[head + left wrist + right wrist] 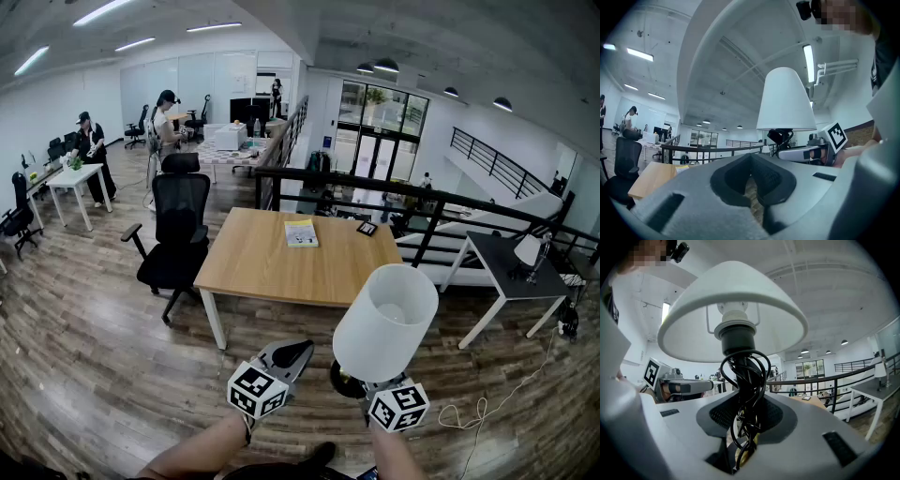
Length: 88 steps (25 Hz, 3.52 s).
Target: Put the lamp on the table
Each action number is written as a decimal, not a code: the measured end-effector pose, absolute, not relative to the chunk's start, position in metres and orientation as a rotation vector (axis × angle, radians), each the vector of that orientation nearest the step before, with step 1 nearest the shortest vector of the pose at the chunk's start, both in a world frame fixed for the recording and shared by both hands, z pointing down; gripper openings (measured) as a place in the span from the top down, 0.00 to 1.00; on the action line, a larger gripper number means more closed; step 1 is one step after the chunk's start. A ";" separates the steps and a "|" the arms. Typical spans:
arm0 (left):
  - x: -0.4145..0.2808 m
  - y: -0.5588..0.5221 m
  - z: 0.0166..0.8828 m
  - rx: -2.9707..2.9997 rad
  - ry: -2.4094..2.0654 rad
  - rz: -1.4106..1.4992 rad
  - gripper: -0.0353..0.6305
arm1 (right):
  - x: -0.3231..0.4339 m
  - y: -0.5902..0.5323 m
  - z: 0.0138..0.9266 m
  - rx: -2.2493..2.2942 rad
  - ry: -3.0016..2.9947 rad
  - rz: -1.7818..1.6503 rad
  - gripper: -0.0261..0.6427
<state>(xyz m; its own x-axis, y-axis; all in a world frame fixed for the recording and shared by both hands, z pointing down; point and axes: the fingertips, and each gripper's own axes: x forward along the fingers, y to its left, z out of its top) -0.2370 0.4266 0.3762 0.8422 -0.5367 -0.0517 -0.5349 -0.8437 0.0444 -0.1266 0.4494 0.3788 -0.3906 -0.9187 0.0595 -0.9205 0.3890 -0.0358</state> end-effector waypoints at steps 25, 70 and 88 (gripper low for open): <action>-0.221 0.380 0.383 2.965 -0.881 -0.080 0.93 | -0.115 0.397 0.380 1.682 -2.631 0.122 0.79; -0.047 0.065 0.375 2.940 -0.789 -0.181 0.94 | 0.034 0.094 0.385 1.623 -2.648 0.122 0.79; -0.073 -0.096 0.365 2.967 -0.745 -0.196 0.94 | 0.009 -0.059 0.377 1.706 -2.641 0.118 0.79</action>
<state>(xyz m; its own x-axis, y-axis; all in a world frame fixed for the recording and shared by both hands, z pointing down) -0.0729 -0.0963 0.3651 0.8740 -0.4744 -0.1053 -0.4646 -0.8793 0.1045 0.0094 -0.0593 0.3767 -0.4122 -0.9104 0.0366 -0.9100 0.4094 -0.0658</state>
